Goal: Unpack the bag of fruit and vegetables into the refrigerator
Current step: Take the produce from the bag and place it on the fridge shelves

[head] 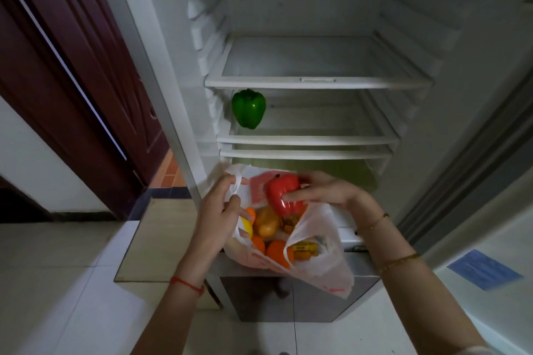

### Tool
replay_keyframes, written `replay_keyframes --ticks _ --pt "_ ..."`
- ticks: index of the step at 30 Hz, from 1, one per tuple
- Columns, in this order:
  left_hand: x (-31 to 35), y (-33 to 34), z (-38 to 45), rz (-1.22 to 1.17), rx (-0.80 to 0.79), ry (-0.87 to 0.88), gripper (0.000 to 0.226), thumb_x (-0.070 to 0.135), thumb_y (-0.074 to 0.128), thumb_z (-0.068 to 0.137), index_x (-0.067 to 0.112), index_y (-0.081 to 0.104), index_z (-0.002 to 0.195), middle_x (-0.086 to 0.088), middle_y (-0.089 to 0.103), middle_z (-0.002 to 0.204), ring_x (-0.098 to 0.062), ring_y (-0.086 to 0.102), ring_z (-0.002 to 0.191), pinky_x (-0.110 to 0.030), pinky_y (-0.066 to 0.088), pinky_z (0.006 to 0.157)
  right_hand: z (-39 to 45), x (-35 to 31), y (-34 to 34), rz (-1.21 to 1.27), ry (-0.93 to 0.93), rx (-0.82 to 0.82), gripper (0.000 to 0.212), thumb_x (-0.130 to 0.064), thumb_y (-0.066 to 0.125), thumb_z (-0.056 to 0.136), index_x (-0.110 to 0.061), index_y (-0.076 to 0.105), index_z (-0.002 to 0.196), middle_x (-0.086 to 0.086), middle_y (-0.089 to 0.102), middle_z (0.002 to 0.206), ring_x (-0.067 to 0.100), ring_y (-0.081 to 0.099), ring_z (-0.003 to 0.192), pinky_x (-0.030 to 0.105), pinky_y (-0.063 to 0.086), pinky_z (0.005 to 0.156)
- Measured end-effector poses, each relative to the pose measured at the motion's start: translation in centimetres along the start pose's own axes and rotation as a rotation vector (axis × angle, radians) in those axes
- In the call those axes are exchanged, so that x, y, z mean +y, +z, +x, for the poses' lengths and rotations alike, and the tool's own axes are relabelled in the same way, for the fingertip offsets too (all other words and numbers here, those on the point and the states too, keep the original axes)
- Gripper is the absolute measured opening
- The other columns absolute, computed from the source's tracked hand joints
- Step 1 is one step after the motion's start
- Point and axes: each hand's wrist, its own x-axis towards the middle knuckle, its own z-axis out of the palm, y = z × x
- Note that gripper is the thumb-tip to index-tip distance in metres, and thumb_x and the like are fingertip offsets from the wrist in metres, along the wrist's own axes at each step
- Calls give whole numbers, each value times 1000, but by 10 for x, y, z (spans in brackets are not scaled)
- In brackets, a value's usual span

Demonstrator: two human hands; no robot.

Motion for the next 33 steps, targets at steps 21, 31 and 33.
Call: replay_keyframes --ticks 21,31,33 --pt "6 -7 16 -121 -16 -96 36 1 38 100 25 59 118 -16 69 76 -24 72 60 -46 60 50 115 -55 -35 109 -292 806 88 -10 85 70 -13 33 141 8 45 141 25 49 127 36 45 107" --pt "8 -4 14 -118 -24 -96 36 1 38 101 20 56 125 -15 69 79 -21 71 58 -40 59 47 67 -46 -18 42 -300 940 66 -21 79 79 -14 42 133 4 52 130 15 52 117 29 45 101" --pt "9 -5 12 -127 -23 -89 36 1 38 100 22 58 120 -16 67 76 -20 70 55 -37 58 46 48 -42 -3 4 -429 1022 27 -17 70 85 -13 56 107 0 60 100 8 57 88 22 50 78"
